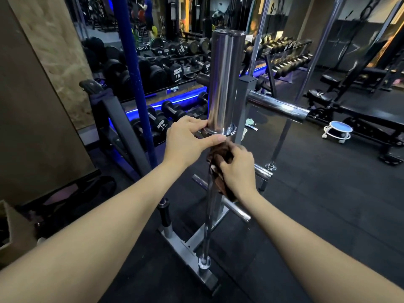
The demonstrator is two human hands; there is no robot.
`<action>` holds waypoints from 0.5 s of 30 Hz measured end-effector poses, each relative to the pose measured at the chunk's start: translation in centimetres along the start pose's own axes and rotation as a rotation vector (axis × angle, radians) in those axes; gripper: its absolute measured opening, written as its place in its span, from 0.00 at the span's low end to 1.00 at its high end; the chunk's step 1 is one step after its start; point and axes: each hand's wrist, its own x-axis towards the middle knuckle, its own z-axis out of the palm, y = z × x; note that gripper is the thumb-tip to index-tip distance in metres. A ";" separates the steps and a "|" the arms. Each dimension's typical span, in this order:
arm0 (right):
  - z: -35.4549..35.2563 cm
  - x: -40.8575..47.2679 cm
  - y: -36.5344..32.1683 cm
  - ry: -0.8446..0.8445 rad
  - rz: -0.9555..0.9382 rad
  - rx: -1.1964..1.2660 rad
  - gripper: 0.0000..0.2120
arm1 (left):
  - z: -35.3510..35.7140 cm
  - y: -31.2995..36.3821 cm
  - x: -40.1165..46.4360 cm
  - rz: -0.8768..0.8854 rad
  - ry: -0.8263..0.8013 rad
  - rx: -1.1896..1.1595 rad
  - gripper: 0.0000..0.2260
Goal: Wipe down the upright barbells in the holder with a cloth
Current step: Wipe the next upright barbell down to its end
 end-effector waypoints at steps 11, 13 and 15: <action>-0.2 -0.1 -0.4 0.027 -0.030 -0.013 0.13 | 0.3 -0.4 -0.2 0.021 0.073 -0.054 0.32; 0.4 -0.1 -0.1 0.027 -0.012 -0.047 0.15 | 0.4 -0.5 -0.1 0.009 0.073 -0.084 0.32; 1.9 -1.1 1.2 -0.033 0.057 -0.067 0.16 | 0.5 -0.6 0.0 -0.002 0.082 -0.107 0.28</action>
